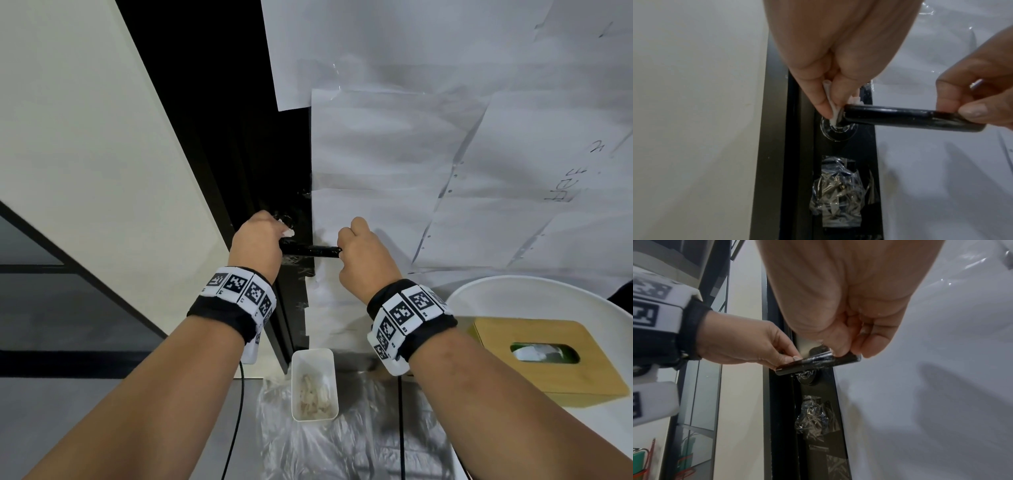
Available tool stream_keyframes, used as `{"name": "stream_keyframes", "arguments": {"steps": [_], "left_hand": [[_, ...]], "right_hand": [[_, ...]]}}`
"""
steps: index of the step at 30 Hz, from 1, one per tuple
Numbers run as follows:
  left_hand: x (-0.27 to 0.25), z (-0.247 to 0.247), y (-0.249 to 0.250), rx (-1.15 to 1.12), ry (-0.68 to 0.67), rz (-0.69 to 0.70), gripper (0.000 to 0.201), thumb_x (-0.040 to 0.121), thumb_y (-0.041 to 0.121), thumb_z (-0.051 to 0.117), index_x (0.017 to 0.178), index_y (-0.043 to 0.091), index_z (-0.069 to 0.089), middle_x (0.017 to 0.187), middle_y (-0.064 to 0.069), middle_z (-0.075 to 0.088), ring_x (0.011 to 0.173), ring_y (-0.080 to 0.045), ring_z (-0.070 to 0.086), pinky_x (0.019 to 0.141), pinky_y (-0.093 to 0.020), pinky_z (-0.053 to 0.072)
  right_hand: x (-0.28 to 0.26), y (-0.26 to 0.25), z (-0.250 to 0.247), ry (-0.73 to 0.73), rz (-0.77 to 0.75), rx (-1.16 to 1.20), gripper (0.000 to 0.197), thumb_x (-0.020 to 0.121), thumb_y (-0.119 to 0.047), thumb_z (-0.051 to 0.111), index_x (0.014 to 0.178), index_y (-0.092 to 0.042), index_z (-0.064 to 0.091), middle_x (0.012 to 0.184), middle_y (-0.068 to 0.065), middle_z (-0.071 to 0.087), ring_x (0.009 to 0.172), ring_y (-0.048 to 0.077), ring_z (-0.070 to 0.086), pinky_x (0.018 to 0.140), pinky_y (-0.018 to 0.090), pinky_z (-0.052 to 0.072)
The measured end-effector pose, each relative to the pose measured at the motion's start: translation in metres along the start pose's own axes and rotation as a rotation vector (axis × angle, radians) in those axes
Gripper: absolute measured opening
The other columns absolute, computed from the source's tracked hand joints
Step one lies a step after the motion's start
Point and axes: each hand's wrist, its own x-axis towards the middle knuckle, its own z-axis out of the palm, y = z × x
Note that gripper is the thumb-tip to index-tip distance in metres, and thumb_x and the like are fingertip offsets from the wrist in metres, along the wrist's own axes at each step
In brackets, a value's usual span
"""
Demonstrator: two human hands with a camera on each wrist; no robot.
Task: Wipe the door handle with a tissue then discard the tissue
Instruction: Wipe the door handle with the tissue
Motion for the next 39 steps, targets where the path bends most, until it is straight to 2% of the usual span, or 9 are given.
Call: {"name": "stream_keyframes", "arguments": {"steps": [3, 7, 14, 20, 25, 28, 32, 36, 39], "left_hand": [[-0.006, -0.004, 0.002, 0.016, -0.068, -0.014, 0.048, 0.078, -0.013, 0.058, 0.118, 0.012, 0.066, 0.117, -0.007, 0.055, 0.103, -0.028, 0.059, 0.093, -0.033, 0.047], [-0.022, -0.010, 0.003, 0.040, -0.017, 0.064, 0.040, 0.085, -0.007, 0.056, 0.118, 0.011, 0.066, 0.112, -0.011, 0.056, 0.097, -0.029, 0.059, 0.086, -0.030, 0.047], [-0.010, -0.011, 0.003, 0.013, -0.015, 0.027, 0.039, 0.085, -0.008, 0.055, 0.112, 0.016, 0.070, 0.112, -0.008, 0.057, 0.098, -0.026, 0.059, 0.082, -0.027, 0.046], [-0.006, -0.008, 0.003, -0.094, 0.010, 0.019, 0.043, 0.077, -0.016, 0.054, 0.109, 0.008, 0.071, 0.110, -0.013, 0.058, 0.097, -0.032, 0.060, 0.086, -0.038, 0.049], [-0.031, -0.001, 0.000, -0.168, 0.185, 0.031, 0.032, 0.082, -0.012, 0.057, 0.098, 0.009, 0.074, 0.099, -0.008, 0.061, 0.086, -0.022, 0.060, 0.074, -0.024, 0.046], [-0.036, -0.001, 0.001, -0.253, 0.219, -0.022, 0.026, 0.088, -0.007, 0.055, 0.098, 0.008, 0.074, 0.099, -0.007, 0.061, 0.082, -0.013, 0.054, 0.073, -0.018, 0.040], [-0.023, -0.002, -0.001, -0.339, 0.225, -0.140, 0.022, 0.093, 0.003, 0.054, 0.100, 0.012, 0.073, 0.102, -0.005, 0.062, 0.086, -0.016, 0.057, 0.073, -0.019, 0.039], [-0.012, 0.001, -0.003, -0.450, 0.205, -0.281, 0.017, 0.093, 0.009, 0.056, 0.099, 0.017, 0.069, 0.087, 0.001, 0.063, 0.078, -0.012, 0.056, 0.067, -0.021, 0.041], [-0.011, 0.011, -0.011, -0.637, 0.167, -0.361, 0.012, 0.091, 0.013, 0.057, 0.087, 0.022, 0.063, 0.085, -0.001, 0.066, 0.079, -0.016, 0.063, 0.070, -0.029, 0.053]], "right_hand": [[-0.001, 0.000, 0.000, 0.003, 0.000, -0.003, 0.026, 0.078, 0.011, 0.050, 0.079, -0.012, 0.040, 0.100, 0.012, 0.041, 0.065, 0.022, 0.036, 0.058, 0.030, 0.030], [0.001, 0.001, 0.001, -0.005, -0.011, 0.011, 0.028, 0.075, 0.014, 0.047, 0.077, -0.013, 0.039, 0.099, 0.013, 0.042, 0.063, 0.021, 0.034, 0.058, 0.030, 0.030], [0.001, -0.001, 0.001, 0.002, -0.001, -0.007, 0.026, 0.075, 0.012, 0.048, 0.078, -0.012, 0.040, 0.100, 0.013, 0.042, 0.064, 0.022, 0.035, 0.057, 0.030, 0.028], [0.001, 0.001, 0.002, 0.000, 0.002, 0.003, 0.024, 0.076, 0.012, 0.049, 0.079, -0.011, 0.042, 0.100, 0.013, 0.042, 0.064, 0.022, 0.036, 0.058, 0.030, 0.029], [0.000, 0.001, 0.002, 0.016, 0.000, 0.007, 0.027, 0.077, 0.012, 0.048, 0.077, -0.013, 0.037, 0.099, 0.012, 0.041, 0.063, 0.021, 0.034, 0.058, 0.029, 0.028], [0.000, -0.001, 0.000, 0.004, 0.002, 0.013, 0.027, 0.075, 0.013, 0.047, 0.077, -0.012, 0.038, 0.099, 0.012, 0.041, 0.064, 0.022, 0.036, 0.058, 0.029, 0.029], [0.000, -0.001, 0.000, 0.007, 0.000, 0.013, 0.027, 0.074, 0.014, 0.047, 0.076, -0.012, 0.038, 0.099, 0.013, 0.042, 0.064, 0.022, 0.035, 0.057, 0.030, 0.028], [0.000, -0.001, 0.000, -0.001, 0.010, 0.004, 0.023, 0.077, 0.012, 0.048, 0.079, -0.010, 0.043, 0.100, 0.013, 0.042, 0.066, 0.023, 0.037, 0.058, 0.031, 0.030], [0.001, -0.001, 0.000, -0.007, 0.007, -0.005, 0.019, 0.078, 0.011, 0.049, 0.082, -0.008, 0.047, 0.100, 0.012, 0.042, 0.066, 0.023, 0.039, 0.058, 0.031, 0.031]]}}
